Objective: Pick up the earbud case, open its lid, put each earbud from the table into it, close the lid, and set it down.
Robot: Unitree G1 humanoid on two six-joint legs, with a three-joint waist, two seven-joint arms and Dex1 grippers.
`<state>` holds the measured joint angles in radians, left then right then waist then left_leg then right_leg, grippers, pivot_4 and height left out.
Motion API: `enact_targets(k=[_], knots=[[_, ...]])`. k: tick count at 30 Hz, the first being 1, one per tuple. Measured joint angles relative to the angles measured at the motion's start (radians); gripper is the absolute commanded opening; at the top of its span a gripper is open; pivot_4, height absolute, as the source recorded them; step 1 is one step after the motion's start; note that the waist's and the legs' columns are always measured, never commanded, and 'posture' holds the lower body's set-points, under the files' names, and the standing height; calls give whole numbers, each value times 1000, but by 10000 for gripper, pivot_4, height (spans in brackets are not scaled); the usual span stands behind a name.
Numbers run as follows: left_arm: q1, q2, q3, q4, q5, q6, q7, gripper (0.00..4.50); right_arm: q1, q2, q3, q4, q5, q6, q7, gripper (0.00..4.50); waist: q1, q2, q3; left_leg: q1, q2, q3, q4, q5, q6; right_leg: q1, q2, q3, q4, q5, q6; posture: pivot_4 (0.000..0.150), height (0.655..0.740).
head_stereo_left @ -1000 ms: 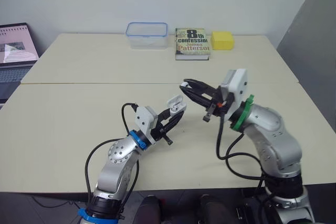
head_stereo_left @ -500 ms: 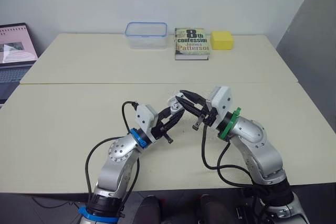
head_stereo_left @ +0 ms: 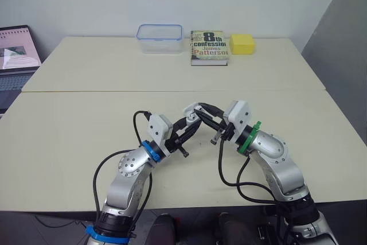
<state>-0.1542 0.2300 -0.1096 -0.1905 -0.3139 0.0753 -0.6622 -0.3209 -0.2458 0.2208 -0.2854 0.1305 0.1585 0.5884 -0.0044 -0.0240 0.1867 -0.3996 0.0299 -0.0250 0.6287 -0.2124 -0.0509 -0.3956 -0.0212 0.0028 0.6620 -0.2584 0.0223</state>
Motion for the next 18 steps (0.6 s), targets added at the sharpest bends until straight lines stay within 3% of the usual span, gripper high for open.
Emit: enact_targets(k=[5, 12, 18], knots=[[5, 0, -1, 0, 0, 7, -1, 8052, 0, -16, 9, 2, 1, 5, 9, 3754, 0, 0, 0, 0, 0, 0, 0, 0, 0, 0, 0, 0, 0, 0, 0, 1500, 7400], [10, 8, 9, 1, 0, 6, -4, 8051, 13, -28, -4, -17, 16, 57, 18, 27611, 0, 0, 0, 0, 0, 0, 0, 0, 0, 0, 0, 0, 0, 0, 0, 1500, 7400], [11, 9, 6, 0, -1, 9, -11, 8051, 24, -90, -70, -142, 117, 177, 27, 27796, 2, 0, 0, -1, 0, 0, 0, 0, 0, 0, 0, 0, -1, 0, 0, 1500, 7400]])
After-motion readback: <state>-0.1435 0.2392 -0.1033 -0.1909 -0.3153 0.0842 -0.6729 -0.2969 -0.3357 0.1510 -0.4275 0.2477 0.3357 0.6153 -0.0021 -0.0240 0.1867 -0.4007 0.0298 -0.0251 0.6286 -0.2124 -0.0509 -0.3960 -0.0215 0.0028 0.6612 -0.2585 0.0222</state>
